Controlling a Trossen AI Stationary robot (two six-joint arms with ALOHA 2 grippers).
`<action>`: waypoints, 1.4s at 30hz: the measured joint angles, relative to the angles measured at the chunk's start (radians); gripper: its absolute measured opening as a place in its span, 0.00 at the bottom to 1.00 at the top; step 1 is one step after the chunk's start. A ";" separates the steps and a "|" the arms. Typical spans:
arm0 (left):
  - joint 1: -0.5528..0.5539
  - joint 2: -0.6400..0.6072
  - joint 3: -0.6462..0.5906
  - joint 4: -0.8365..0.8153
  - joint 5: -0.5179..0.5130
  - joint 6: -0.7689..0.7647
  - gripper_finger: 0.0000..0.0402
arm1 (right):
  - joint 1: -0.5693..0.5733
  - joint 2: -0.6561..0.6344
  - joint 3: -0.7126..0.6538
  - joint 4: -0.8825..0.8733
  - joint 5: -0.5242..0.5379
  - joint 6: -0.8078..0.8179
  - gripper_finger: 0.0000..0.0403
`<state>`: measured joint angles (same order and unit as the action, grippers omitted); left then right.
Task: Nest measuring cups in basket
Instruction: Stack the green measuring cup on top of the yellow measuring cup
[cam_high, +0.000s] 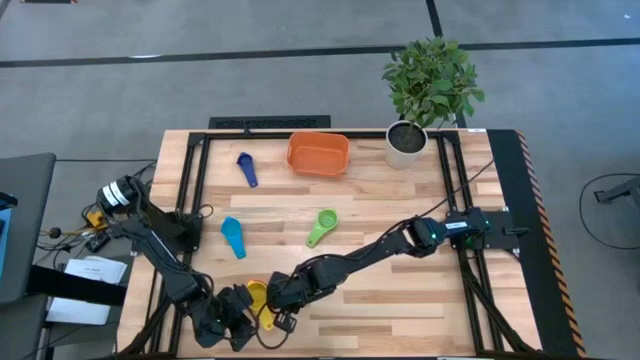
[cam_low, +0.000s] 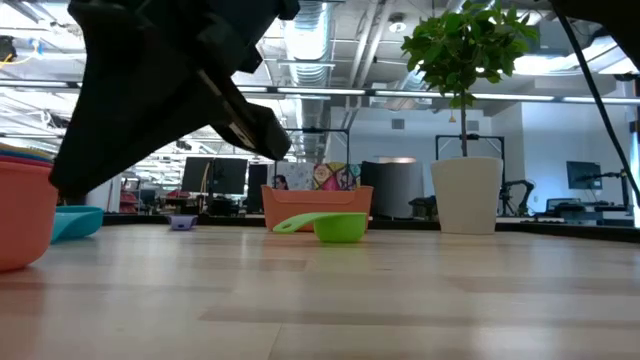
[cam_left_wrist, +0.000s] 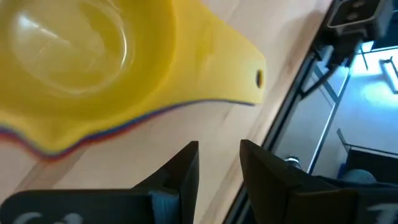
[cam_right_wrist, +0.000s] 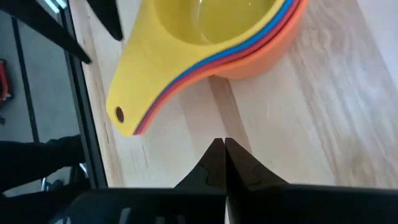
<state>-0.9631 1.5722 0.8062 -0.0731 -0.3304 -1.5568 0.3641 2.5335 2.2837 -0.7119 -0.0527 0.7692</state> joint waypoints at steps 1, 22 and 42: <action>-0.004 -0.015 0.000 -0.012 -0.008 -0.002 0.26 | 0.000 -0.001 0.000 0.002 0.006 0.000 0.02; -0.061 -0.501 0.000 -0.420 -0.280 0.080 0.26 | -0.038 -0.194 0.064 -0.252 0.233 -0.074 0.03; 0.028 -0.804 0.000 -0.741 -0.351 0.392 0.26 | -0.181 -0.290 -0.019 -0.687 0.415 0.304 0.05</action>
<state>-0.9348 0.7681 0.8066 -0.8138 -0.6817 -1.1647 0.1835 2.2438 2.2649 -1.3993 0.3624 1.0730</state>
